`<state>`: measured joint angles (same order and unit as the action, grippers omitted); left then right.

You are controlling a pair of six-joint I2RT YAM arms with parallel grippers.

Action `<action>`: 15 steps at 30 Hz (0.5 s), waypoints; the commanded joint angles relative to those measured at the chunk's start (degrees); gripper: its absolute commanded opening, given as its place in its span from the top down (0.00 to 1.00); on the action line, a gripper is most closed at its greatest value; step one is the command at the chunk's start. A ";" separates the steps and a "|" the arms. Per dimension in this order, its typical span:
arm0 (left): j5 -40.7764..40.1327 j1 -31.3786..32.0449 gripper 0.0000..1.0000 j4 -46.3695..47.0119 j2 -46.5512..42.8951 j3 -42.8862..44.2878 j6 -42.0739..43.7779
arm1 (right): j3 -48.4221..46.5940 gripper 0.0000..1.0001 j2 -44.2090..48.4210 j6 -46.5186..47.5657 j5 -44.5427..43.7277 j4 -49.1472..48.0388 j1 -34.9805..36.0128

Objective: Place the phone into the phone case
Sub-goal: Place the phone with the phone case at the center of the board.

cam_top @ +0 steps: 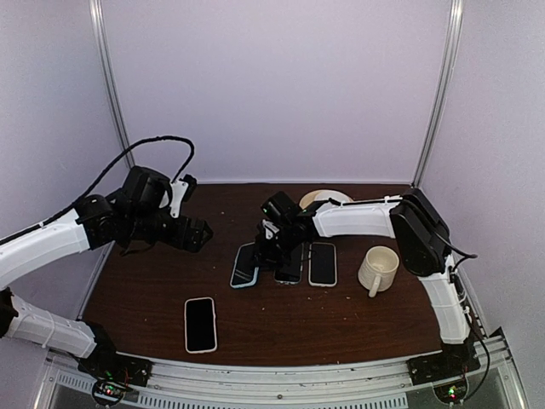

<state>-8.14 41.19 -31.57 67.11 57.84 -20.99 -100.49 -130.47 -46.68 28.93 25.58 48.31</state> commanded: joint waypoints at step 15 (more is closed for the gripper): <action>-4.25 4.78 0.03 -15.62 2.82 -5.61 -17.77 | -8.13 0.51 3.61 10.26 -13.15 13.04 0.54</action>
<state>-10.55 42.87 -40.71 69.87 53.74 -33.54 -104.09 -130.72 -41.87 21.19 32.93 48.25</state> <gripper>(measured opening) 0.976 0.486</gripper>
